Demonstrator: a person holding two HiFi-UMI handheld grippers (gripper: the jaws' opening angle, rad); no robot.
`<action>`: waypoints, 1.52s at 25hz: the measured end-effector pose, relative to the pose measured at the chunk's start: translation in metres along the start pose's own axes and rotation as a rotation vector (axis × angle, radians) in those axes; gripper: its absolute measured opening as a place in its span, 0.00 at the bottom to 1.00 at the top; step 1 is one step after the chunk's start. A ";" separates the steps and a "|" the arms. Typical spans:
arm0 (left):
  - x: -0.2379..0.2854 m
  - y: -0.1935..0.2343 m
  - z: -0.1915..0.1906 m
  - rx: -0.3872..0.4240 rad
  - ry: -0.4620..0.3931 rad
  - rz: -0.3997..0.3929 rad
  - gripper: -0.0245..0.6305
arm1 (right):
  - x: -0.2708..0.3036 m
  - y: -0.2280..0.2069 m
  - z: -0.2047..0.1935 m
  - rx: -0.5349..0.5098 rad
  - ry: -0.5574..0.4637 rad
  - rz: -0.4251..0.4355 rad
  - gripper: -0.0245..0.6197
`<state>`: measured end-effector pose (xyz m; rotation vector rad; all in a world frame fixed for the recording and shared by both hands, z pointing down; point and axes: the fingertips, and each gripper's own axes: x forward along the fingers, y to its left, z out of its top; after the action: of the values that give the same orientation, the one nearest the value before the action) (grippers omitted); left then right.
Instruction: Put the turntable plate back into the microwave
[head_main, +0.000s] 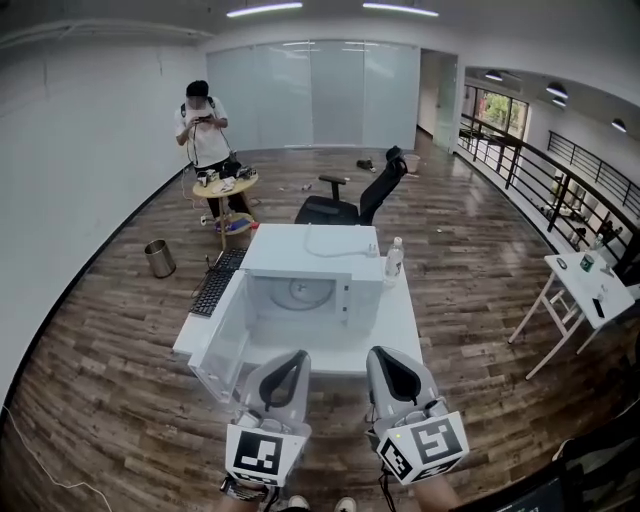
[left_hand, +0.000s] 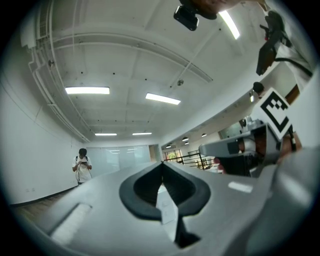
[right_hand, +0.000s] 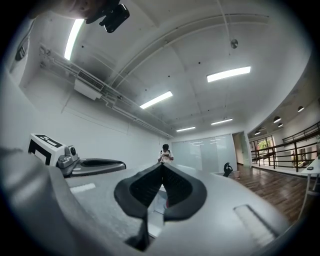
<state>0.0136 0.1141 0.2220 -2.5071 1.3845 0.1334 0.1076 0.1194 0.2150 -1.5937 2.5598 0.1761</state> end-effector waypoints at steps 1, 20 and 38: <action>-0.001 0.001 -0.003 -0.006 0.006 -0.008 0.04 | 0.000 0.001 -0.002 -0.002 0.005 -0.005 0.04; -0.001 0.024 -0.011 -0.026 0.020 -0.047 0.04 | 0.022 0.013 -0.017 -0.048 0.034 -0.045 0.04; 0.005 0.029 -0.011 -0.030 0.021 -0.035 0.04 | 0.033 0.014 -0.010 -0.064 0.022 -0.005 0.04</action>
<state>-0.0082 0.0924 0.2256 -2.5630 1.3557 0.1227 0.0796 0.0946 0.2198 -1.6327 2.5910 0.2439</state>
